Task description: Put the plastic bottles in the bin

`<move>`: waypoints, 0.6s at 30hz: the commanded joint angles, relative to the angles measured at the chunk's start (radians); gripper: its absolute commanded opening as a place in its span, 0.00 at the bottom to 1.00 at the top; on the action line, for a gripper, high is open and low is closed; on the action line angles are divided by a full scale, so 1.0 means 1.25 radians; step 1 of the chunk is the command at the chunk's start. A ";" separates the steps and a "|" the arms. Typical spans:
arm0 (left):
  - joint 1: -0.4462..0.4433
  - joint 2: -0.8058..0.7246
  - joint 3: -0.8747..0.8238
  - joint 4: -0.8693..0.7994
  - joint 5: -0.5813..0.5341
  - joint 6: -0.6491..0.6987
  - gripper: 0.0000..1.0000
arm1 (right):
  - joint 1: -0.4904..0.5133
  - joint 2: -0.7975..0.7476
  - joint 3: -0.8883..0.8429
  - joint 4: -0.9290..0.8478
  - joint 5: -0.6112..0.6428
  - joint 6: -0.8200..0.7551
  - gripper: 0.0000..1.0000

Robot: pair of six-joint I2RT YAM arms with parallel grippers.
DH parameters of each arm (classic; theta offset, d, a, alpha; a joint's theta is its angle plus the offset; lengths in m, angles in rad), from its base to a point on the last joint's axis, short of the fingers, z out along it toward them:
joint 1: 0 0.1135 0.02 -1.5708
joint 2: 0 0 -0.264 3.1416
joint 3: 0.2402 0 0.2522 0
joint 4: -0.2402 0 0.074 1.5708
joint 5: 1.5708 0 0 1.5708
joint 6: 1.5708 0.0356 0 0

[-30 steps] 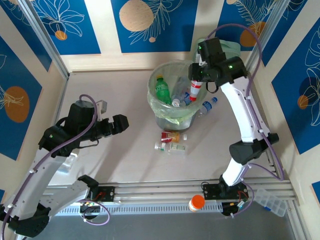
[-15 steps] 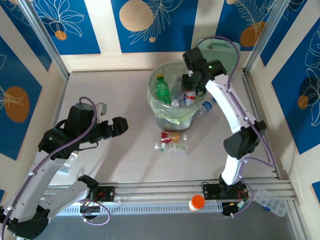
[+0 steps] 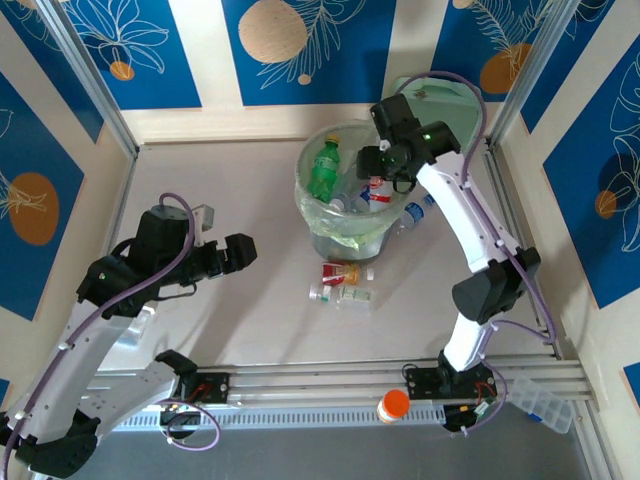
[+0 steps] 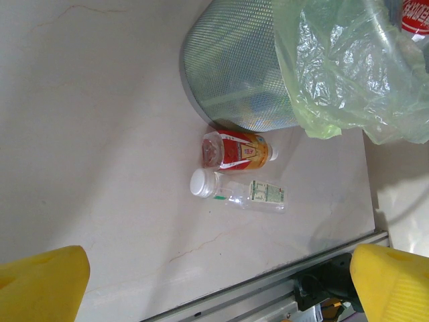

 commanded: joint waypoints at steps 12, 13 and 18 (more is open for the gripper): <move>0.011 -0.003 0.049 -0.016 -0.004 0.017 0.99 | -0.055 -0.111 -0.077 0.062 -0.099 0.003 0.50; 0.011 -0.003 0.051 -0.018 -0.002 0.016 0.99 | -0.055 -0.098 -0.077 0.058 -0.101 0.004 0.49; 0.011 -0.004 0.046 -0.021 0.019 0.006 0.99 | -0.050 -0.062 -0.082 0.057 -0.109 0.002 0.42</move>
